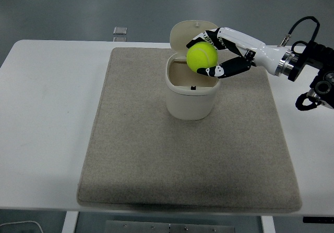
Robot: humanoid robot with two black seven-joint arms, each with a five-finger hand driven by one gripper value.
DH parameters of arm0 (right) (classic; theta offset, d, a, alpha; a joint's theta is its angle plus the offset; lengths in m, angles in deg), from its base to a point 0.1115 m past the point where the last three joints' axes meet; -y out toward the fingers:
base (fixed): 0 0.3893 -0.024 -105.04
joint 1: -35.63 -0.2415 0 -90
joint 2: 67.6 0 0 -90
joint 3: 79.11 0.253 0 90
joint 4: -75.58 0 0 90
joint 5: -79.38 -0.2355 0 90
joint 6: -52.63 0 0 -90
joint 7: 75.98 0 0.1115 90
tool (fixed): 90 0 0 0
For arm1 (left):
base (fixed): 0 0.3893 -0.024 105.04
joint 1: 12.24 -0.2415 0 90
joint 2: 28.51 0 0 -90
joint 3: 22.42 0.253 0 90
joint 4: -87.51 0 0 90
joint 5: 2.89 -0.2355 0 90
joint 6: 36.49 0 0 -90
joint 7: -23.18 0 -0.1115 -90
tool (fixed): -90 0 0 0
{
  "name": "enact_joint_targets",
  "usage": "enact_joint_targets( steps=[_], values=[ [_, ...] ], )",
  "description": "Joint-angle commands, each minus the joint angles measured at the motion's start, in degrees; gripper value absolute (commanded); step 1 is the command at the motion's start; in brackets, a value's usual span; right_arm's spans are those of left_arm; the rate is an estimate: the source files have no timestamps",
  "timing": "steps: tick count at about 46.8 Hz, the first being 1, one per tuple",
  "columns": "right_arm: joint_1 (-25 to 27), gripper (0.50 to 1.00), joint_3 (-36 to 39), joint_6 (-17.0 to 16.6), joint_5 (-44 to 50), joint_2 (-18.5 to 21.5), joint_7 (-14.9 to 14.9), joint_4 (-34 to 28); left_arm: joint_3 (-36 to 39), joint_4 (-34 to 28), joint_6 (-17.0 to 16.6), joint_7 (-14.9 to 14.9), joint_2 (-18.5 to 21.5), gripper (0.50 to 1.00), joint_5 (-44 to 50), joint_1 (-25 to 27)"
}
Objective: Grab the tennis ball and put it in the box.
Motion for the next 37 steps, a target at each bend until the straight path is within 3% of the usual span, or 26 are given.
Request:
enact_joint_targets(
  steps=[1,8,31,37],
  values=[
    [0.3,0.737,-0.3,0.1,0.0,0.0,0.0,0.0,0.0,0.1,0.0,0.0,0.0,0.992,0.0,0.0],
    [0.8,0.821,-0.3,-0.2,0.0,0.0,0.0,0.1,0.0,0.0,0.0,0.0,0.0,0.992,0.1,0.0],
    [1.2,0.858,-0.1,-0.7,-0.1,-0.4,0.0,0.1,0.0,0.0,0.0,0.0,0.0,0.992,0.1,0.0],
    [1.1,0.86,1.2,-4.4,-3.2,-1.4,0.0,0.2,0.0,0.0,0.0,0.0,0.0,0.992,0.0,0.0]
  ],
)
